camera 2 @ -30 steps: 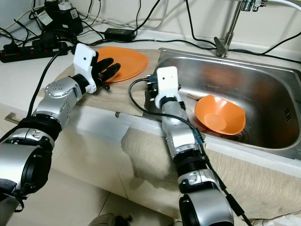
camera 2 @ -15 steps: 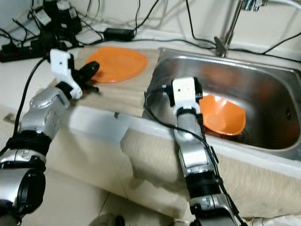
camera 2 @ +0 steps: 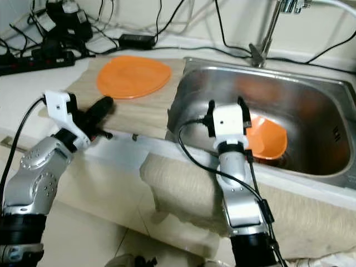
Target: Kitchen organization
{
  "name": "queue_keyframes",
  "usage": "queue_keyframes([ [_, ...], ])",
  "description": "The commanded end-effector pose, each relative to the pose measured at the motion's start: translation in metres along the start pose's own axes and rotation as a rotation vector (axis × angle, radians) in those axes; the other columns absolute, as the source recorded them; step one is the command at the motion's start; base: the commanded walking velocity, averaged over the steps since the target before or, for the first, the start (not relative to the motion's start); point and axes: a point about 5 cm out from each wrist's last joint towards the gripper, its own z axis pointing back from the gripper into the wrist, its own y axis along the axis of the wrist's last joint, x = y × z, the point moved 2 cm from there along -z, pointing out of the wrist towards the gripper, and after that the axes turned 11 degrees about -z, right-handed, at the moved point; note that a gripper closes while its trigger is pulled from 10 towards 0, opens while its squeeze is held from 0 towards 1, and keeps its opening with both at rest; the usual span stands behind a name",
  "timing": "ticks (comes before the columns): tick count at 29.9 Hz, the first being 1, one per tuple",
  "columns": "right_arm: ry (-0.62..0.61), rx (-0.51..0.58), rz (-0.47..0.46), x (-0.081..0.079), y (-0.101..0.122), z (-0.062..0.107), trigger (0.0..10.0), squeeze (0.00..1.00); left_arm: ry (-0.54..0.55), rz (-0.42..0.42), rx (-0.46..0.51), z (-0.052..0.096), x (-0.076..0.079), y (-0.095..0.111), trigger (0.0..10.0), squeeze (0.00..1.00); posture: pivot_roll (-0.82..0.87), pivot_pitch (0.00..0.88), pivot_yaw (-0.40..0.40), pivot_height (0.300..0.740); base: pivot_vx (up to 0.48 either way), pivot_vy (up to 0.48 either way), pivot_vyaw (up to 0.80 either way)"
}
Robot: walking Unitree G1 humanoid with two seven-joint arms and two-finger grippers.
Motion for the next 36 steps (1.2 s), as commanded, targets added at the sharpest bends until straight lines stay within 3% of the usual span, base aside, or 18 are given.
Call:
queue_keyframes([
  [1, -0.008, 0.019, 0.016, 0.007, 0.008, 0.005, 10.0, 0.0, -0.025, -0.029, 0.024, 0.004, 0.006, 0.014, 0.0, 0.0, -0.01, 0.0, 0.061, 0.74, 0.0, 0.0, 0.0],
  [2, -0.008, 0.019, 0.016, 0.007, 0.008, 0.005, 10.0, 0.0, -0.025, -0.029, 0.024, 0.004, 0.006, 0.014, 0.0, 0.0, -0.01, 0.0, 0.061, 0.74, 0.0, 0.0, 0.0],
  [4, -0.032, 0.03, 0.037, 0.016, 0.012, 0.015, 10.0, 0.0, -0.083, -0.029, 0.003, 0.015, 0.021, 0.014, 0.0, 0.0, 0.0, 0.0, 0.062, 0.74, 0.0, 0.0, 0.0],
  [8, -0.029, -0.002, 0.032, 0.014, 0.004, 0.018, 10.0, 0.0, -0.092, -0.001, -0.012, 0.015, 0.024, 0.011, 0.0, 0.0, 0.0, 0.0, 0.056, 0.74, 0.0, 0.0, 0.0],
  [9, -0.013, -0.005, 0.034, 0.009, 0.002, 0.017, 10.0, 0.0, -0.068, -0.001, -0.038, 0.01, 0.019, 0.008, 10.0, 0.0, -0.01, 0.0, 0.061, 0.74, 0.0, 0.0, 0.0],
  [18, 0.035, -0.009, 0.036, -0.005, 0.0, 0.013, 10.0, 0.0, -0.073, -0.061, -0.038, 0.002, 0.017, 0.011, 10.0, 0.0, -0.02, 0.0, 0.073, 0.74, 0.0, 0.0, 0.0],
  [26, 0.076, 0.016, 0.055, -0.014, 0.002, 0.011, 10.0, 0.0, -0.126, -0.08, -0.034, -0.003, 0.026, 0.013, 10.0, 0.0, -0.02, 0.0, 0.076, 0.74, 0.339, 0.336, 0.0],
  [36, 0.11, -0.009, 0.059, -0.022, -0.004, 0.01, 10.0, 0.0, -0.166, -0.105, -0.032, -0.005, 0.036, 0.011, 10.0, 0.0, -0.01, 0.0, 0.071, 0.74, 0.363, 0.313, -0.69],
])
